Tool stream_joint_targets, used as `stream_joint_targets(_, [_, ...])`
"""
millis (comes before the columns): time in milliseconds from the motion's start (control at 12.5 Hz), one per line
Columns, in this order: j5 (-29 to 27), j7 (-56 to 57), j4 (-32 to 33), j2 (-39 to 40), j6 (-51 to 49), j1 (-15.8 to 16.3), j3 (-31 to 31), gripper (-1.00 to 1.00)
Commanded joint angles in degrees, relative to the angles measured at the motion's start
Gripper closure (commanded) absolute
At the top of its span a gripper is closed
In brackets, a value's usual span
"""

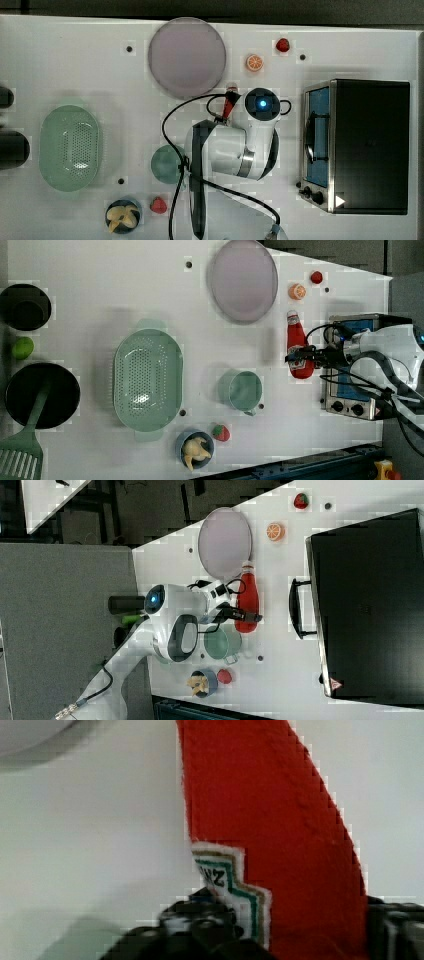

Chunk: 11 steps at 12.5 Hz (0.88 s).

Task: Pick ketchup from plate and place it on table.

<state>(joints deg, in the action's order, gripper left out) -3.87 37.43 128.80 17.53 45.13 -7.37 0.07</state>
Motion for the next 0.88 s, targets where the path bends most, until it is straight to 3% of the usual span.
stream_joint_targets(80, [-0.2, -2.0, -1.7, -2.0, 0.8, 0.1, 0.9, -0.89])
stream_joint_targets(160, [-0.1, -2.1, -2.2, -2.9, -0.4, 0.2, 1.0, -1.00])
stream_joint_targets(480, [-0.2, -6.1, -7.5, -9.5, -6.9, 0.6, 1.4, -1.00])
stream_joint_targets(880, [0.7, -27.7, -20.3, -17.4, -25.8, 0.9, 2.0, -1.00])
